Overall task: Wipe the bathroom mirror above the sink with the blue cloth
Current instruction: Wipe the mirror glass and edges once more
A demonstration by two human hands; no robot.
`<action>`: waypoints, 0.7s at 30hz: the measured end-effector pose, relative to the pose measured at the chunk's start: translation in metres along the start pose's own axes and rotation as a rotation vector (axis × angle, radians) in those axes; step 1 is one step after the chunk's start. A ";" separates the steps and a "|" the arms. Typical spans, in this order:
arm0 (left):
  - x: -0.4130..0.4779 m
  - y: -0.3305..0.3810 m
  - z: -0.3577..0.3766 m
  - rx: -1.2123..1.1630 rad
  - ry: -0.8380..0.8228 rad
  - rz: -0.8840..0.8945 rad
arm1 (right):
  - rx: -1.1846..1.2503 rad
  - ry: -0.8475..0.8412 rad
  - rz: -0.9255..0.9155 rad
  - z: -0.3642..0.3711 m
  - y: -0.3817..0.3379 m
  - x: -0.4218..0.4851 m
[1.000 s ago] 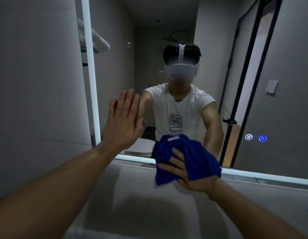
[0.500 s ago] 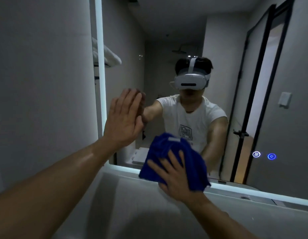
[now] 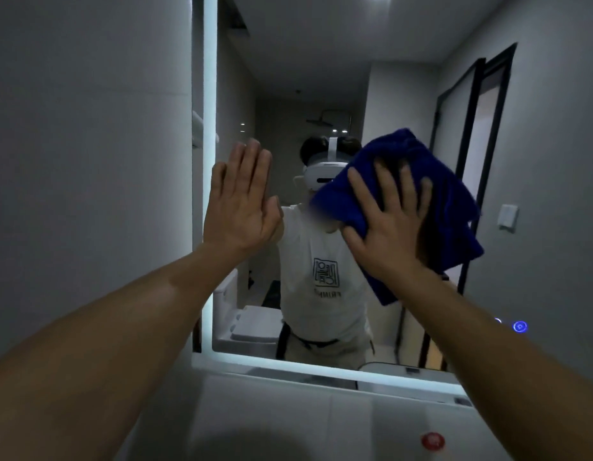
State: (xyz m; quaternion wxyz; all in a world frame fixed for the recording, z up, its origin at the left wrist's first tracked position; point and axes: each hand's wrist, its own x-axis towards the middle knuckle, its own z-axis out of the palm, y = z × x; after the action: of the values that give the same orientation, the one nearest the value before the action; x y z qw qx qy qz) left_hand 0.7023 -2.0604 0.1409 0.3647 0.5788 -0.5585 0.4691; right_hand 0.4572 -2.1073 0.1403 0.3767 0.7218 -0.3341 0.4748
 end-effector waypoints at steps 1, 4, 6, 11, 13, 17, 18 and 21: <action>-0.001 -0.001 0.000 -0.007 -0.002 -0.003 | -0.031 -0.026 0.032 0.004 -0.012 -0.008; -0.003 -0.002 0.002 -0.015 -0.002 0.009 | -0.047 -0.100 -0.131 0.026 -0.039 -0.064; -0.003 -0.004 0.002 -0.007 -0.008 0.013 | 0.003 -0.132 -0.335 0.042 -0.042 -0.111; -0.002 -0.005 0.000 -0.009 -0.037 0.016 | 0.131 -0.291 -0.633 0.040 -0.013 -0.139; -0.002 -0.004 0.000 -0.007 -0.033 0.024 | 0.143 -0.221 -0.653 0.030 0.006 -0.096; -0.002 -0.005 0.002 -0.002 -0.023 0.016 | 0.009 -0.065 -0.175 -0.007 0.023 0.044; -0.002 -0.005 0.002 -0.006 -0.021 0.016 | -0.011 -0.043 -0.055 -0.015 0.021 0.072; -0.002 -0.005 0.003 -0.026 -0.007 0.023 | -0.098 -0.021 0.118 -0.020 0.000 0.104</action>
State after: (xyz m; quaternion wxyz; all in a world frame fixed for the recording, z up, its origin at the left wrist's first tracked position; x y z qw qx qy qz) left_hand 0.7079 -2.0622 0.1388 0.3646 0.5694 -0.5724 0.4639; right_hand 0.4830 -2.1030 0.2434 0.3792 0.6865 -0.4028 0.4719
